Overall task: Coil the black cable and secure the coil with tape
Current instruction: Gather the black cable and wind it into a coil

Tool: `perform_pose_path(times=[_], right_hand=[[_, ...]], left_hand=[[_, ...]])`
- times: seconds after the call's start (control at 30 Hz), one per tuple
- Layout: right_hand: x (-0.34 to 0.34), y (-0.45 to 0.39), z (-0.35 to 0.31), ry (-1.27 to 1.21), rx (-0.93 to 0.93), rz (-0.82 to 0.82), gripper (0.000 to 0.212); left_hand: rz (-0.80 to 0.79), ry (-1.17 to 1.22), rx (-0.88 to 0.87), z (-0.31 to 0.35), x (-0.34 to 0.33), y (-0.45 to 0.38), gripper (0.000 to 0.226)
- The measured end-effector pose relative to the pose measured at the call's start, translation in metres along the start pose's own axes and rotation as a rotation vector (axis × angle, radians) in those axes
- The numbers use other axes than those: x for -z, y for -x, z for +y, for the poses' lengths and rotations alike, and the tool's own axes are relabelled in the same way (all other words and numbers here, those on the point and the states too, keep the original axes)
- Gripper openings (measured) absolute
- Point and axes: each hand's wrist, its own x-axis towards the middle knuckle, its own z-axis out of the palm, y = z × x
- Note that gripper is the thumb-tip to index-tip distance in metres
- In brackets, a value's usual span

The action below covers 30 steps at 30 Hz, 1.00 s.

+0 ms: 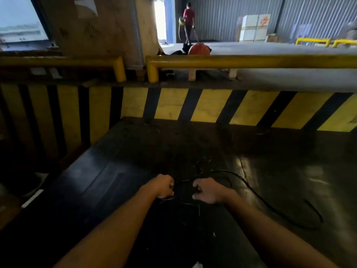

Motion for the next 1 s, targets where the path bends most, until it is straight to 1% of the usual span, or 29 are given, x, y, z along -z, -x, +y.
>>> perform_pose_path(times=[0.07, 0.1, 0.17, 0.27, 0.3, 0.37, 0.43, 0.57, 0.63, 0.73, 0.8, 0.87, 0.9, 1.0], right_hand=[[-0.024, -0.011, 0.001, -0.021, -0.049, -0.044, 0.048], [-0.039, -0.017, 0.004, -0.011, -0.059, -0.042, 0.051], [-0.063, -0.029, 0.009, 0.036, -0.04, -0.045, 0.053], [-0.089, -0.039, 0.02, 0.163, -0.049, -0.164, 0.049], [-0.097, -0.039, 0.023, 0.195, -0.05, -0.181, 0.045], [-0.111, -0.037, 0.03, 0.214, -0.03, -0.139, 0.029], [-0.118, -0.036, 0.037, 0.167, -0.004, -0.06, 0.017], [-0.114, -0.032, 0.052, 0.044, 0.063, 0.015, 0.011], [-0.103, -0.026, 0.053, 0.019, 0.093, 0.087, 0.009], [-0.075, -0.019, 0.049, 0.005, 0.123, 0.229, 0.007], [-0.052, -0.016, 0.042, -0.002, 0.15, 0.287, 0.007], [-0.027, -0.013, 0.032, -0.018, 0.194, 0.346, 0.006], [-0.016, -0.011, 0.026, -0.035, 0.211, 0.386, 0.006], [0.014, -0.002, 0.008, -0.105, 0.231, 0.478, 0.007]], left_hand=[[-0.079, 0.005, 0.072, -0.017, -0.021, 0.002, 0.051], [-0.12, 0.021, 0.106, -0.026, -0.034, 0.003, 0.054], [-0.146, 0.066, 0.13, -0.041, -0.059, 0.003, 0.056], [-0.144, 0.147, 0.105, -0.043, -0.086, 0.0, 0.064], [-0.135, 0.151, 0.09, -0.038, -0.092, 0.0, 0.067], [-0.138, 0.122, 0.029, -0.023, -0.104, -0.003, 0.068], [-0.146, 0.049, -0.014, -0.006, -0.112, -0.007, 0.062], [-0.131, -0.042, 0.002, 0.009, -0.113, -0.016, 0.033], [-0.078, -0.054, -0.012, 0.008, -0.103, -0.019, 0.029], [0.02, -0.04, -0.088, 0.004, -0.072, -0.021, 0.028], [0.058, 0.009, -0.142, 0.002, -0.043, -0.019, 0.025], [0.097, 0.082, -0.147, 0.002, -0.009, -0.014, 0.026], [0.13, 0.093, -0.151, 0.001, 0.009, -0.011, 0.028], [0.234, 0.087, -0.162, 0.002, 0.061, 0.005, 0.022]])
